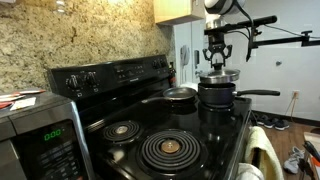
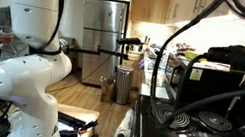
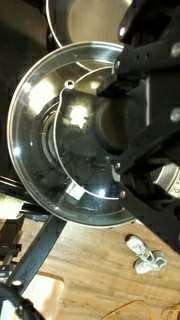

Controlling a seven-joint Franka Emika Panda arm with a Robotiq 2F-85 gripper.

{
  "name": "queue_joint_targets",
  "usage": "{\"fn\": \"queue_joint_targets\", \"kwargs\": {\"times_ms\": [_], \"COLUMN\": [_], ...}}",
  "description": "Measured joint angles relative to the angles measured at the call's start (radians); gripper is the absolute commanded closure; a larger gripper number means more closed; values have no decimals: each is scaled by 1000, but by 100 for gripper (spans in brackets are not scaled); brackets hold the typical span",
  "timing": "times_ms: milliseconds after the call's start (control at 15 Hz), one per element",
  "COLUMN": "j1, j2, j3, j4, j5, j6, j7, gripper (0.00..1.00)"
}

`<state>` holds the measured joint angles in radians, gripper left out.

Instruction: Take the spatula out of the pot, put it on the counter then pick the lid on the stove and put it on the pot

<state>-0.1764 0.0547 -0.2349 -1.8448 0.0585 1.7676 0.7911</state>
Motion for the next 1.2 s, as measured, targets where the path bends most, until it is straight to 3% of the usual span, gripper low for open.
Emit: {"fn": "queue_joint_targets", "kwargs": {"times_ms": [467, 1200], "j1": [-50, -58], "j2": [46, 104], "j3": [-46, -56], "j4": [4, 4], "j5": [135, 162], "j6": [90, 148], "j7": [7, 31], "gripper": [66, 66]}}
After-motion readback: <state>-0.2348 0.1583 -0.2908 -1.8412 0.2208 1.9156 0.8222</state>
